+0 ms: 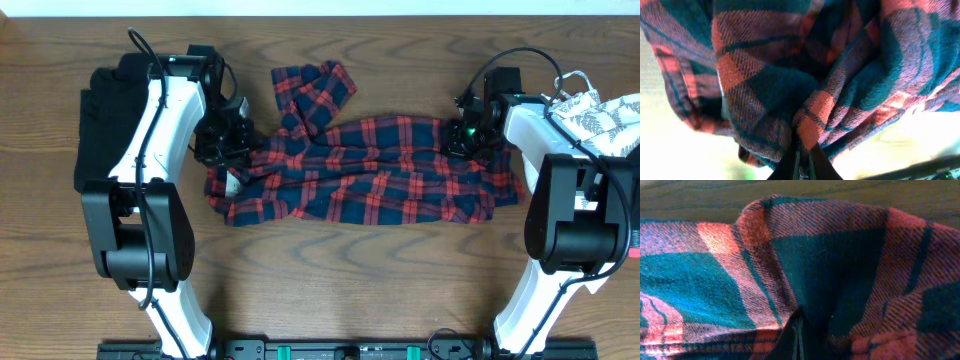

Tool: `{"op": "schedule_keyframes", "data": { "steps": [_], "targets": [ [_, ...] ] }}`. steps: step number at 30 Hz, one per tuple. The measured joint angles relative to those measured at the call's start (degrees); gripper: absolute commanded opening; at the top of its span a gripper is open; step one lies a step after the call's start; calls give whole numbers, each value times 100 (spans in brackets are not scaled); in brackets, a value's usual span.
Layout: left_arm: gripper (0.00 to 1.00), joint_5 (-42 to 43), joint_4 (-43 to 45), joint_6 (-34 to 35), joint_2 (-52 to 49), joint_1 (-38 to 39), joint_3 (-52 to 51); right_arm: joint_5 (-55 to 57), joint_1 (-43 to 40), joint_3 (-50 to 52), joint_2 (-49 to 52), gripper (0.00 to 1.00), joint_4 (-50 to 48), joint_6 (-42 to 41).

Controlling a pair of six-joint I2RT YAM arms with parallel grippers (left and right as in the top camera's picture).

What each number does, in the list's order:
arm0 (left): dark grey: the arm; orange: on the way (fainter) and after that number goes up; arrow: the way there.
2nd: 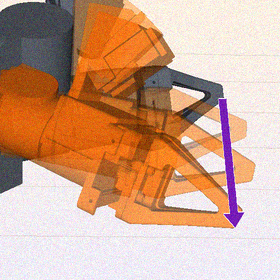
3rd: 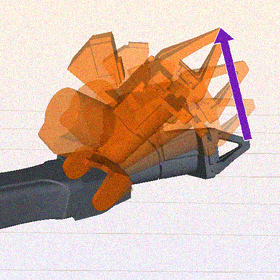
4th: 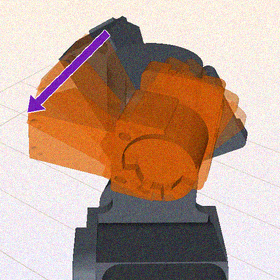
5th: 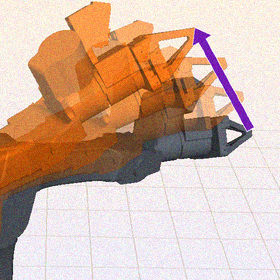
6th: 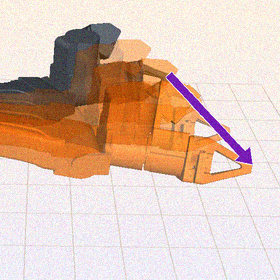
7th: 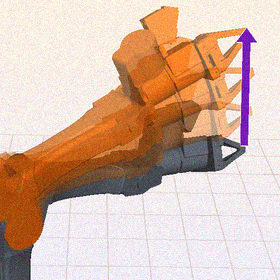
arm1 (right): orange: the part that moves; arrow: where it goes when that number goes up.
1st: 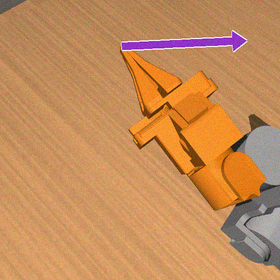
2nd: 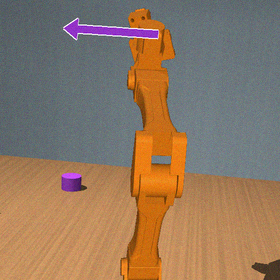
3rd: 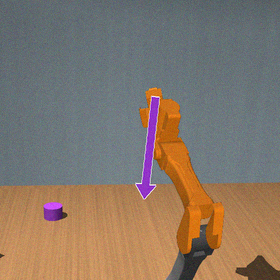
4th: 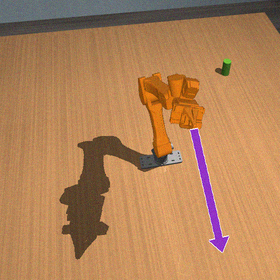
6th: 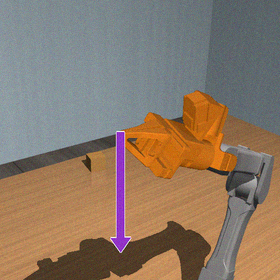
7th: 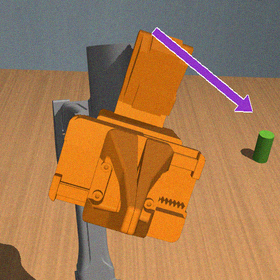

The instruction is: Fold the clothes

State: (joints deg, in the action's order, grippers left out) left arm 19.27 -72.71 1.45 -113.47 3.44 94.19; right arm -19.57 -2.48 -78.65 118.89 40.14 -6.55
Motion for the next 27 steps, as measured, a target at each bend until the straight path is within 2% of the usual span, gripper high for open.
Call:
{"op": "schedule_keyframes", "data": {
  "steps": [7,16,20,22,27],
  "targets": [
    [7,-522,-219,0,0,4,0,-155,-103,-11,33,1,74,-4],
    [6,-1108,704,162,0,4,0,-219,-216,-15,37,1,162,-4],
    [6,-994,1126,262,48,46,-2,-223,-216,-15,39,1,164,-4],
    [6,-673,1333,286,151,142,-9,-225,-216,-15,42,1,164,-4],
    [6,-94,1467,302,376,688,-9,-225,-216,-15,42,1,164,-4]
  ]
}}
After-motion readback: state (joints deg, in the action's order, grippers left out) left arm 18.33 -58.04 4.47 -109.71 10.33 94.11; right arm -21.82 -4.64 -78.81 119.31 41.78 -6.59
